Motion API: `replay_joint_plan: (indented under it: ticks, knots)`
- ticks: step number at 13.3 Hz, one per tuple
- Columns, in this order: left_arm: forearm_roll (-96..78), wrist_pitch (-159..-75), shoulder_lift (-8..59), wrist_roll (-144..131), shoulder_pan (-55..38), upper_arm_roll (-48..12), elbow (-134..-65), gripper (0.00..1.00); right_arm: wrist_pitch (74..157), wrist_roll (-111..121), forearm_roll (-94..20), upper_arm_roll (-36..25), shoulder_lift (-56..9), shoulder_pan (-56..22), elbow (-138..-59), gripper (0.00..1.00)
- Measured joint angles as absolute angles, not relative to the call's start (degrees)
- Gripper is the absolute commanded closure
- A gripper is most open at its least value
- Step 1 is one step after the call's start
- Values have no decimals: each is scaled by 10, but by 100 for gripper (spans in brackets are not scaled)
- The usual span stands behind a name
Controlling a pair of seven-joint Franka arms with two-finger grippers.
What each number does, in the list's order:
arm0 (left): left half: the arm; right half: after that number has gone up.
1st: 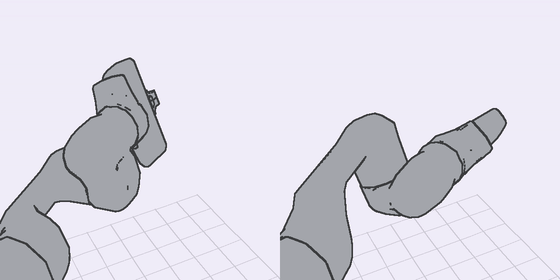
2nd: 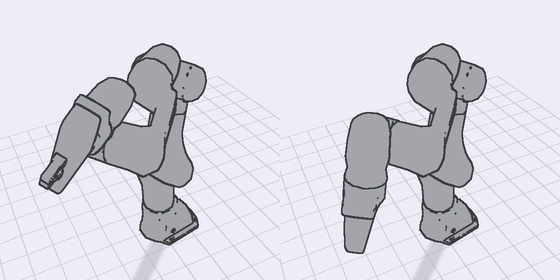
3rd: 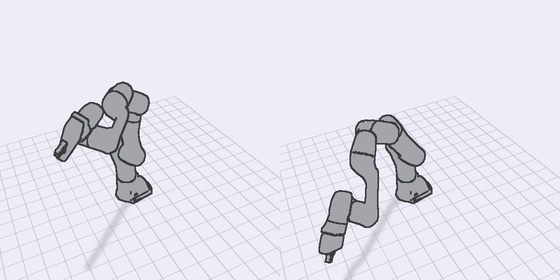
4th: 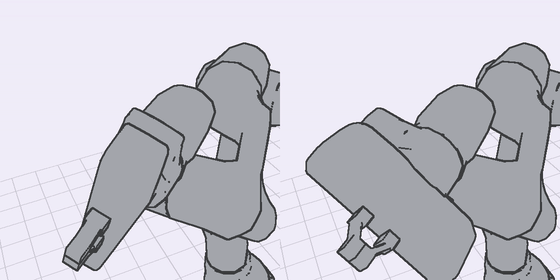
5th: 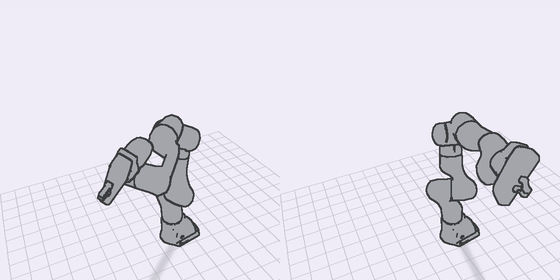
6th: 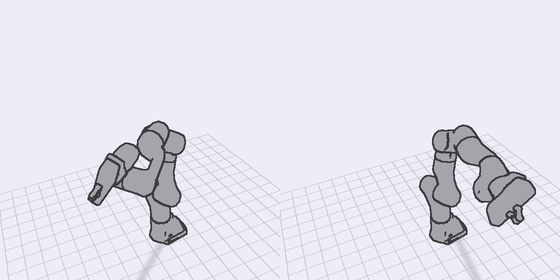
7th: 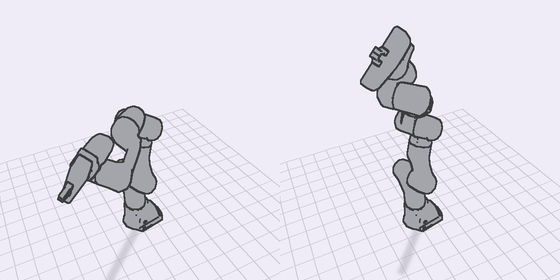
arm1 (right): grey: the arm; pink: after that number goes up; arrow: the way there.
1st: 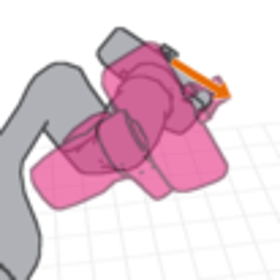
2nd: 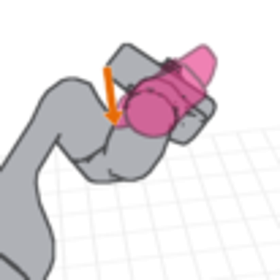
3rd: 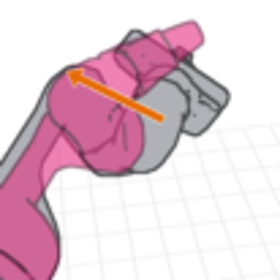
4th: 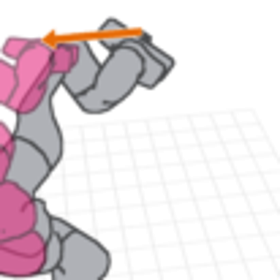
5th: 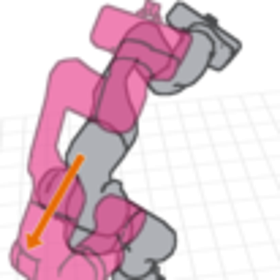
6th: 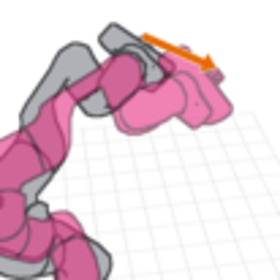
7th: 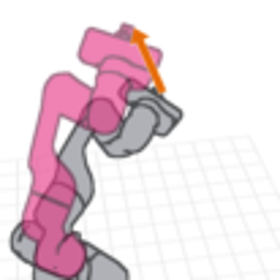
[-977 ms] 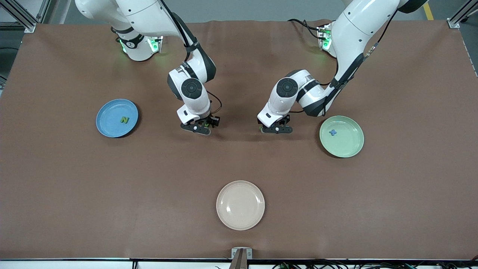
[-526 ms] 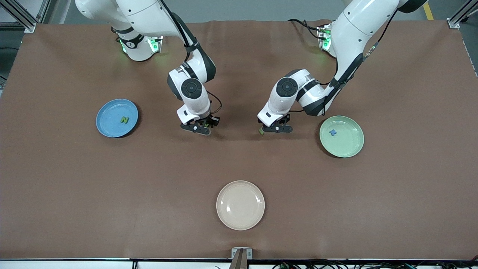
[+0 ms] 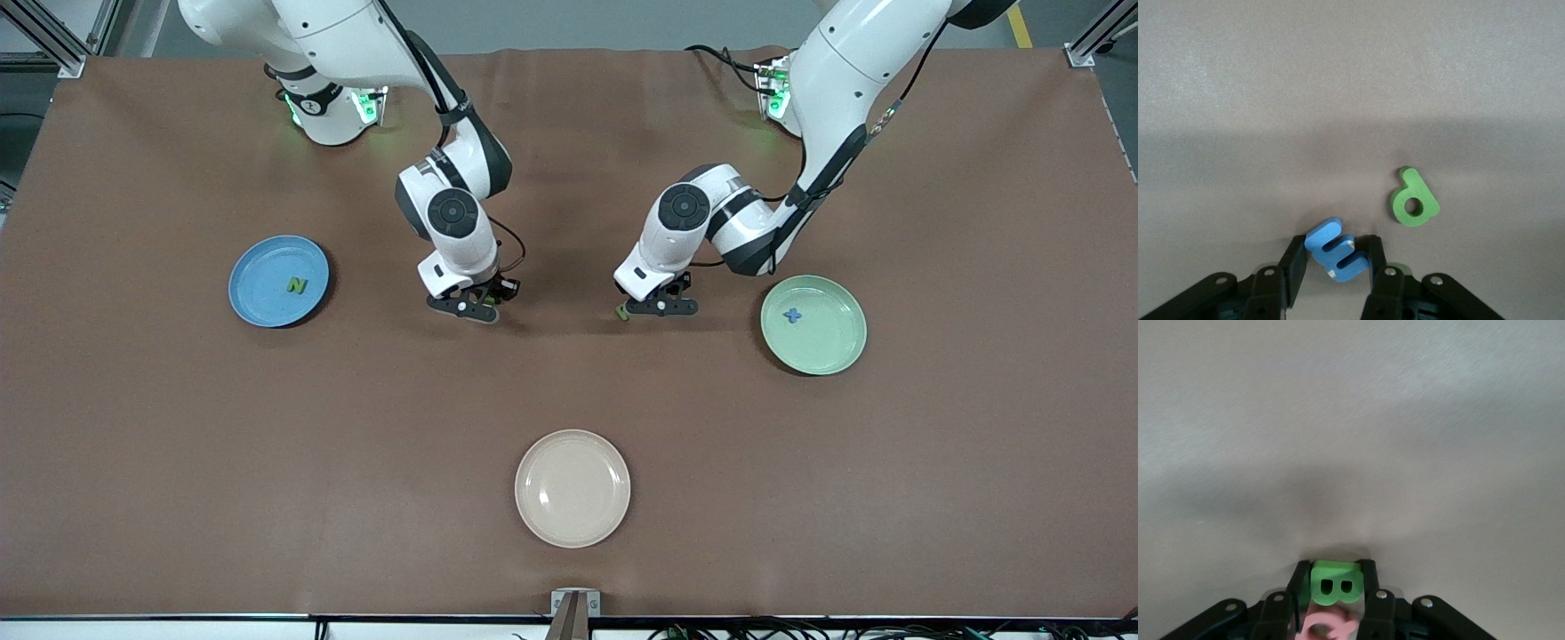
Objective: Sort uppercase to blue plate, lowercase to green plate
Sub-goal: 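Carry m to green plate with the left gripper while the right gripper drops B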
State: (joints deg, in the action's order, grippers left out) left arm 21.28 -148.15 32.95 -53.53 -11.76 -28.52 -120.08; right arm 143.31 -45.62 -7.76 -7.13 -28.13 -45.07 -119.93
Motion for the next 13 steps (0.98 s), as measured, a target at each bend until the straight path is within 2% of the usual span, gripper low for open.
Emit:
replay_joint_plan:
  ticks: [3,7,9,13]
  knots:
    - [213,-1480,328,-535,-117,-285,-1201,75,1361,-364,-77,-77,-252,-397,-1198,100]
    - [213,-1480,328,-537,-117,-285,-1201,86,1254,-189,-49,-84,-154,-286,-1221,99]
    - [213,-1481,328,-540,-115,-285,-1200,93,1249,-81,-40,-86,-106,-215,-1271,99]
    - [213,-1443,303,-544,-109,-285,-1198,94,1285,124,-31,-87,-55,-75,-1360,99]
